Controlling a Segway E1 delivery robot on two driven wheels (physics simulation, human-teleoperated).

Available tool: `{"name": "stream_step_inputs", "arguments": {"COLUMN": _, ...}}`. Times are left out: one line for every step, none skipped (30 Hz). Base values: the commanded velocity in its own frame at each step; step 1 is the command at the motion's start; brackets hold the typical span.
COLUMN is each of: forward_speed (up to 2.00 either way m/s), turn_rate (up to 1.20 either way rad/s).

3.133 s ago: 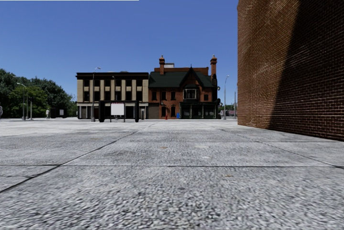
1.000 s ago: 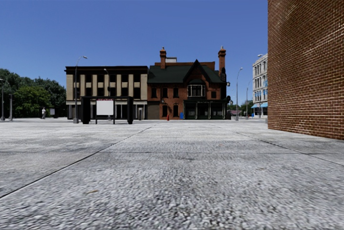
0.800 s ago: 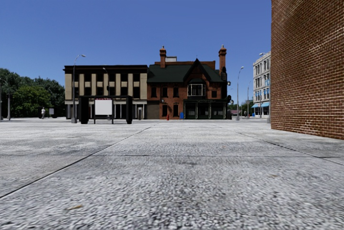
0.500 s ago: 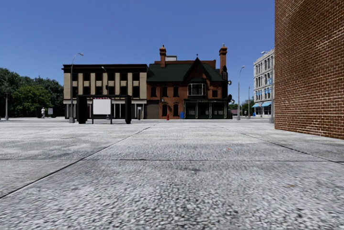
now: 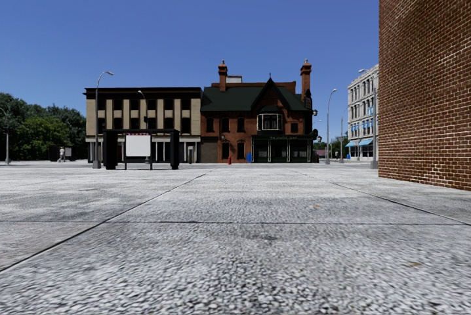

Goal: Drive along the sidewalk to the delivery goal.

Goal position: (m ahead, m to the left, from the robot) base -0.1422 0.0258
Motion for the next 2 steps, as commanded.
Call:
{"name": "stream_step_inputs", "arguments": {"forward_speed": 0.0, "turn_rate": 0.0}}
{"name": "stream_step_inputs", "arguments": {"forward_speed": 0.0, "turn_rate": 0.0}}
